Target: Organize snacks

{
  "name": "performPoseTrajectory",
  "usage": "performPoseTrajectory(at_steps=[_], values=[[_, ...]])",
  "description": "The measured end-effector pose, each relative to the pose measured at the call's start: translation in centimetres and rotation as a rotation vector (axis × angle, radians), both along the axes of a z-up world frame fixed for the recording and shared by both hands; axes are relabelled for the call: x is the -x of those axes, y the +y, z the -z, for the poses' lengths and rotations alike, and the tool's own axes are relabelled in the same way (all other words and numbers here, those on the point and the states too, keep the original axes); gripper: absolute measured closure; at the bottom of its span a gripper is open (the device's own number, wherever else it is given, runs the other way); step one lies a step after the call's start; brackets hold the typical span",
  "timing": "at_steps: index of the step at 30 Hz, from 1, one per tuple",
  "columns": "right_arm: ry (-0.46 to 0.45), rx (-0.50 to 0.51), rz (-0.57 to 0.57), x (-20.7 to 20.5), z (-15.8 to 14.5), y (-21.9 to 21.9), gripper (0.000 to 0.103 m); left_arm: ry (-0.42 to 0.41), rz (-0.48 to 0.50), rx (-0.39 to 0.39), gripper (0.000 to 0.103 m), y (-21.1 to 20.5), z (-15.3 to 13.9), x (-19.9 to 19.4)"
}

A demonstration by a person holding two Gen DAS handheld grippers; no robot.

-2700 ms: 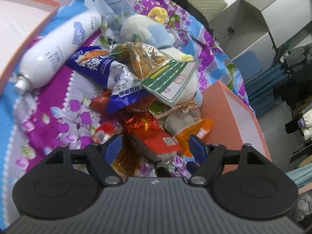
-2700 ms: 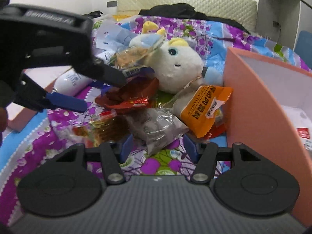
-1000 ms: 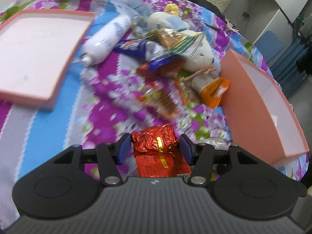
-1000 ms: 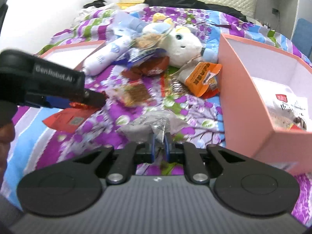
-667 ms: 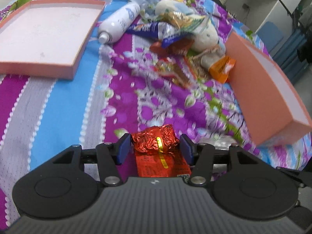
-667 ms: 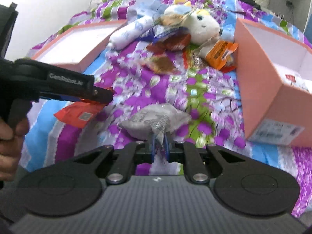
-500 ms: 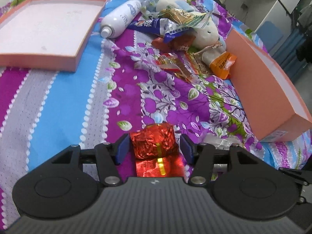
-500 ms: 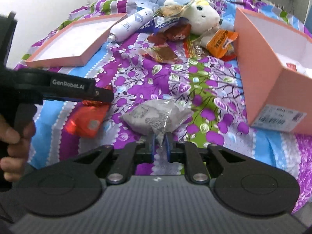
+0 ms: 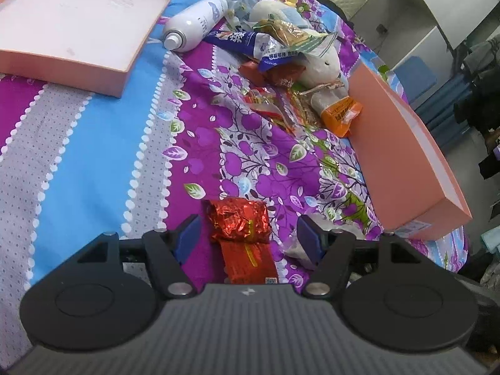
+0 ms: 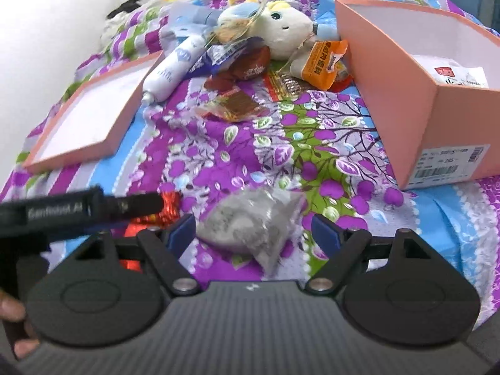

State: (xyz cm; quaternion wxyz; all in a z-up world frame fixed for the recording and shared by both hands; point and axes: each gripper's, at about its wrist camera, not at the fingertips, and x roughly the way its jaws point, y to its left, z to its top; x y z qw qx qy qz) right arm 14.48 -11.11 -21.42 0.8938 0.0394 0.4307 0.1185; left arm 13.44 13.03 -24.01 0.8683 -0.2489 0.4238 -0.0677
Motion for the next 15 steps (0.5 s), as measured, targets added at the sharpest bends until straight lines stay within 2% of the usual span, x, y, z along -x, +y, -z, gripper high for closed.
performPoseTrajectory(at_steps=[4, 7, 9, 11, 15], values=[[0.045, -0.002, 0.047, -1.6, 1.1, 0.5, 0.021, 0.016, -0.017, 0.018, 0.032, 0.9, 0.4, -0.4], [0.091, 0.02, 0.053, -2.4, 2.1, 0.8, 0.027, 0.025, -0.016, 0.032, 0.032, 1.2, 0.4, -0.7], [0.1, 0.028, 0.048, -2.5, 2.3, 0.9, 0.027, 0.029, -0.004, 0.033, 0.032, 1.2, 0.3, -0.9], [0.101, 0.026, 0.027, -2.3, 2.0, 1.2, 0.036, 0.033, 0.011, 0.032, 0.033, 1.1, 0.2, -1.2], [0.103, 0.038, 0.023, -1.9, 1.4, 1.0, 0.047, 0.036, 0.056, 0.023, 0.033, 0.4, 0.2, -1.5]])
